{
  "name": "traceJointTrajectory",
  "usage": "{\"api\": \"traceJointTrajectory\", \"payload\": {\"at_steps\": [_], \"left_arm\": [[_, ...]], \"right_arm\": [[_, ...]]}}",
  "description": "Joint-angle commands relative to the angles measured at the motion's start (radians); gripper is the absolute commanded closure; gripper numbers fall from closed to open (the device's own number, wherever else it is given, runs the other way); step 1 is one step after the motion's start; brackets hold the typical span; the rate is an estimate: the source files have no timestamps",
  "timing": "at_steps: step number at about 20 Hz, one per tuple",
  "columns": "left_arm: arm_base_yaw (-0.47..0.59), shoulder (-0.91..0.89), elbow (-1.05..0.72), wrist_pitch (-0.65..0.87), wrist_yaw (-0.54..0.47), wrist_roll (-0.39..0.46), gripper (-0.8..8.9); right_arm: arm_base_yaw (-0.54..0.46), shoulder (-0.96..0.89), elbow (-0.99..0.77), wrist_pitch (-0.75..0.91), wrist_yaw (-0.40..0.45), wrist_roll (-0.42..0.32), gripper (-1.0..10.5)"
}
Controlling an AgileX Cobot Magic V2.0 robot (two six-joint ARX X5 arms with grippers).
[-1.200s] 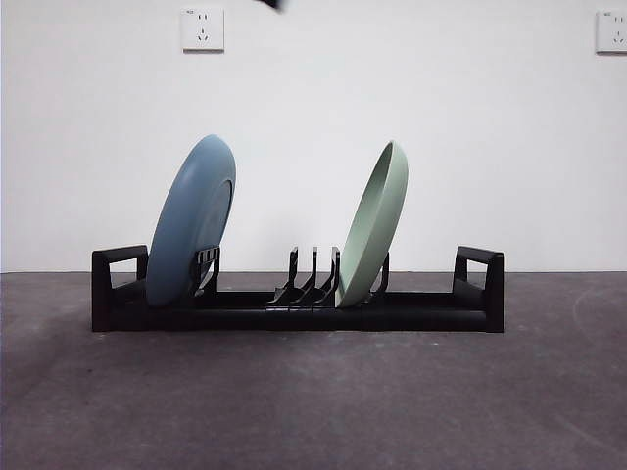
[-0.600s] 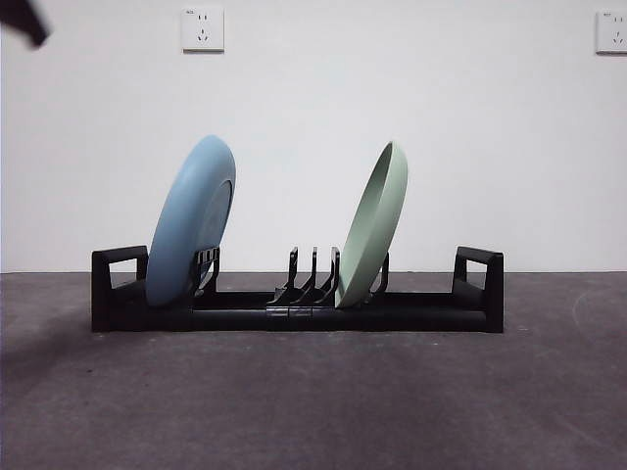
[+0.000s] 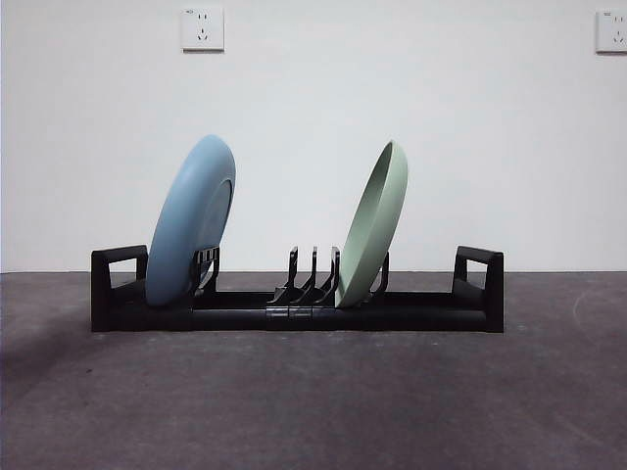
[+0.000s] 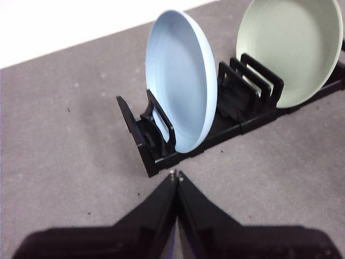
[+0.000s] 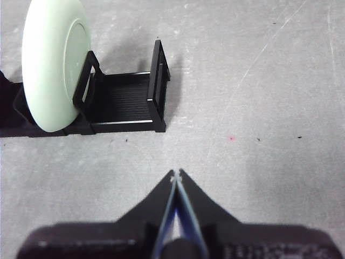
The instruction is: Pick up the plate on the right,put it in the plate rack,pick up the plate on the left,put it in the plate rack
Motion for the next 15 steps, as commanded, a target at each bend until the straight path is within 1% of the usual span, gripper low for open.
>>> {"api": "traceJointTrajectory", "payload": {"at_steps": [1,4,7,9,11,13,15], "left_arm": [[0.003,0.012,-0.005,0.001,-0.001,-0.006,8.17],[0.005,0.003,-0.005,-0.012,-0.001,-0.006,8.17],[0.053,-0.117,-0.005,-0.037,0.007,-0.004,8.17],[0.131,-0.203,-0.014,-0.038,0.045,-0.039,8.17],[0.223,-0.286,-0.066,-0.012,0.054,-0.048,8.17],[0.303,-0.362,-0.17,0.037,0.054,-0.048,8.17],[0.351,-0.435,-0.292,0.077,0.055,-0.048,8.17]], "right_arm": [[0.002,-0.002,-0.004,0.007,0.003,0.012,9.5],[0.002,-0.002,-0.004,0.007,0.003,0.012,9.5],[0.002,-0.002,-0.004,0.007,0.003,0.012,9.5],[0.002,-0.002,-0.004,0.007,0.003,0.012,9.5],[0.002,-0.002,-0.004,0.007,0.003,0.012,9.5],[0.002,-0.002,-0.004,0.007,0.003,0.012,9.5],[0.002,-0.002,-0.004,0.007,0.003,0.012,9.5]]}}
